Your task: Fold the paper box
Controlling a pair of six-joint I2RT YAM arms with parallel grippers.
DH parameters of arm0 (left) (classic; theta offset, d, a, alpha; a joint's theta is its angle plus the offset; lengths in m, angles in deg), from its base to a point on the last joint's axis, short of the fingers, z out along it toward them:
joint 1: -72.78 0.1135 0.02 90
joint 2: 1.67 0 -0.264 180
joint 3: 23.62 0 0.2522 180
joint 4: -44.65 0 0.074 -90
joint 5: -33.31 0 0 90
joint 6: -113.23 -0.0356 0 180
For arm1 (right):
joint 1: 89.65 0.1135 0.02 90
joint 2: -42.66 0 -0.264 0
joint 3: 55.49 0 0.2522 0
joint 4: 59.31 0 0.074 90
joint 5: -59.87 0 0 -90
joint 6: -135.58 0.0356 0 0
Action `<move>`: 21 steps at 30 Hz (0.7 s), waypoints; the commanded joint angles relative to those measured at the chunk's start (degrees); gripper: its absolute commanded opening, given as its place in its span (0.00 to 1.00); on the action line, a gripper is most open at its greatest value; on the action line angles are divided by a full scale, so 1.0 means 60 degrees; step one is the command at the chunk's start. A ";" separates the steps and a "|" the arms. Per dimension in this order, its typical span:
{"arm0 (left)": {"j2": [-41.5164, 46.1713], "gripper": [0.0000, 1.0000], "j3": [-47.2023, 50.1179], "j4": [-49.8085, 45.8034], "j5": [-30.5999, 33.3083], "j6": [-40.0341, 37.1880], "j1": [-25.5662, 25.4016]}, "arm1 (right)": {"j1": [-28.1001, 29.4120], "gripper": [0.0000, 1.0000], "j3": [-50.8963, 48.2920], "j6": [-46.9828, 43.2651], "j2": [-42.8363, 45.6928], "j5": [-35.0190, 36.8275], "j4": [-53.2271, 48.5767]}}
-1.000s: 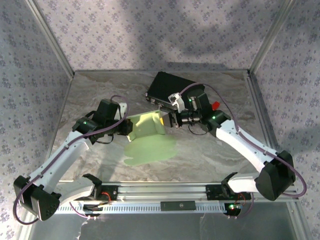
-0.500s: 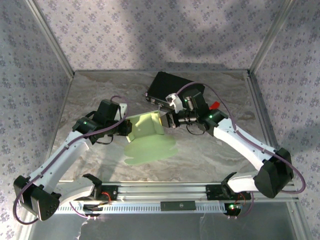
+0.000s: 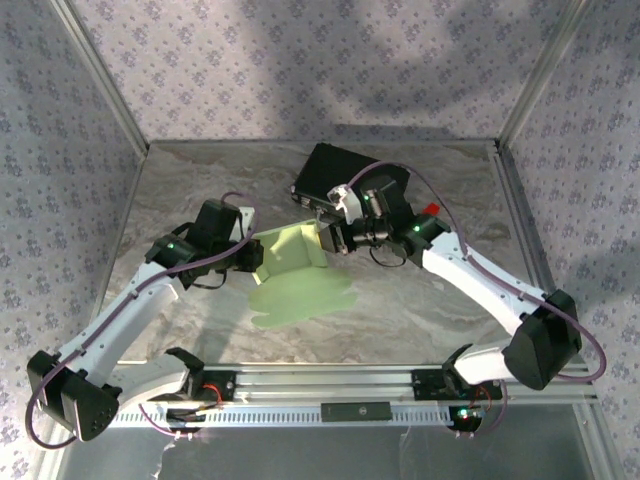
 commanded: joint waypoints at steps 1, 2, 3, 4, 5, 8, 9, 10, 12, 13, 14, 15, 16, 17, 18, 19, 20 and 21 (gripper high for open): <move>0.0240 0.00 -0.0490 0.0421 -0.1007 -0.0283 -0.0302 | 0.0131 0.18 0.0229 -0.0150 -0.0312 0.0383 -0.0206; 0.0226 0.00 -0.0496 0.0410 -0.1007 -0.0283 -0.0295 | 0.0155 0.17 0.0221 -0.0153 -0.0338 0.0381 -0.0220; 0.0218 0.00 -0.0511 0.0409 -0.1005 -0.0297 -0.0308 | 0.0159 0.15 0.0220 -0.0158 -0.0371 0.0399 -0.0237; 0.0225 0.00 -0.0515 0.0411 -0.0994 -0.0298 -0.0308 | 0.0172 0.14 0.0229 -0.0160 -0.0388 0.0424 -0.0241; 0.0226 0.00 -0.0526 0.0397 -0.0992 -0.0298 -0.0326 | 0.0176 0.12 0.0216 -0.0160 -0.0415 0.0445 -0.0254; 0.0247 0.00 -0.0519 0.0379 -0.0953 -0.0298 -0.0323 | 0.0178 0.15 0.0227 -0.0160 -0.0417 0.0411 -0.0242; 0.0246 0.00 -0.0499 0.0392 -0.0948 -0.0304 -0.0324 | 0.0165 0.19 0.0221 -0.0160 -0.0399 0.0344 -0.0207; 0.0240 0.00 -0.0491 0.0392 -0.0944 -0.0299 -0.0323 | 0.0132 0.23 0.0225 -0.0148 -0.0390 0.0197 -0.0133; 0.0240 0.00 -0.0475 0.0408 -0.0936 -0.0298 -0.0323 | 0.0087 0.26 0.0229 -0.0100 -0.0347 0.0017 -0.0037; 0.0254 0.00 -0.0446 0.0420 -0.0941 -0.0284 -0.0331 | 0.0076 0.27 0.0224 -0.0091 -0.0326 -0.0110 0.0008; 0.0268 0.00 -0.0451 0.0425 -0.0937 -0.0283 -0.0328 | 0.0037 0.28 0.0216 -0.0066 -0.0331 -0.0237 0.0090; 0.0277 0.00 -0.0438 0.0426 -0.0948 -0.0283 -0.0326 | -0.0021 0.28 0.0159 -0.0009 -0.0307 -0.0465 0.0192; 0.0274 0.00 -0.0441 0.0421 -0.0941 -0.0283 -0.0334 | -0.0079 0.28 0.0131 0.0028 -0.0304 -0.0568 0.0245; 0.0295 0.00 -0.0447 0.0420 -0.0922 -0.0283 -0.0323 | -0.0101 0.28 0.0132 0.0044 -0.0301 -0.0605 0.0269; 0.0299 0.00 -0.0440 0.0396 -0.0913 -0.0283 -0.0325 | -0.0119 0.28 0.0138 0.0045 -0.0309 -0.0712 0.0270; 0.0299 0.00 -0.0466 0.0392 -0.0914 -0.0298 -0.0323 | -0.0146 0.28 0.0150 0.0058 -0.0302 -0.0809 0.0311; 0.0288 0.00 -0.0453 0.0395 -0.0910 -0.0296 -0.0323 | -0.0145 0.28 0.0143 0.0074 -0.0290 -0.0872 0.0326; 0.0284 0.00 -0.0447 0.0390 -0.0896 -0.0298 -0.0319 | -0.0138 0.28 0.0139 0.0074 -0.0269 -0.0989 0.0360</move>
